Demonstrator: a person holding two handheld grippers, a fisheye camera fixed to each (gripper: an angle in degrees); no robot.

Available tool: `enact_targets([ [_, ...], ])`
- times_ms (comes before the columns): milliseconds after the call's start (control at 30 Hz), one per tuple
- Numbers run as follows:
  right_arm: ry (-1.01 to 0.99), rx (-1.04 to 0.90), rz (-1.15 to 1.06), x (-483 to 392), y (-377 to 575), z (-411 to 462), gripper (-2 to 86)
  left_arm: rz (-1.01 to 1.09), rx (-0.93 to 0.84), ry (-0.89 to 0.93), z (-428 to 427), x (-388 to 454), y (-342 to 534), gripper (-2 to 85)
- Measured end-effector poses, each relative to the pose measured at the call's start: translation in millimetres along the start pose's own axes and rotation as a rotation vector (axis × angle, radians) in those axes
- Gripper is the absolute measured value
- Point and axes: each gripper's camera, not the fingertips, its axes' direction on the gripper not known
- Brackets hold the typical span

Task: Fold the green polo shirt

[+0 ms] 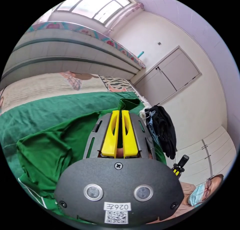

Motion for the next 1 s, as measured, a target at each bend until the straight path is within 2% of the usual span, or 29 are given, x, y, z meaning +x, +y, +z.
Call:
enact_targets([
  [167,-0.071,-0.187,-0.020,-58,-55,179,-1.3,-0.082,0.084,-0.005,-116,-102,133,0.0],
  [467,-0.028,-0.428,-0.045,-154,-101,429,-1.3,-0.193,0.094,0.066,-181,-250,326,0.3],
  [700,0.072,-0.507,-0.154,-243,-110,550,-0.1,-0.194,0.169,0.158,-210,-297,418,3.1],
  [767,0.093,-0.536,-0.238,-278,-107,597,5.7,-0.250,0.221,0.162,-224,-313,453,10.2],
  [833,0.095,-0.585,-0.302,-306,-100,627,10.1,-0.274,0.291,0.148,-242,-317,483,13.2],
  [1000,0.069,-0.657,-0.494,-377,-83,636,13.7,-0.191,0.305,0.144,-286,-270,541,10.3],
])
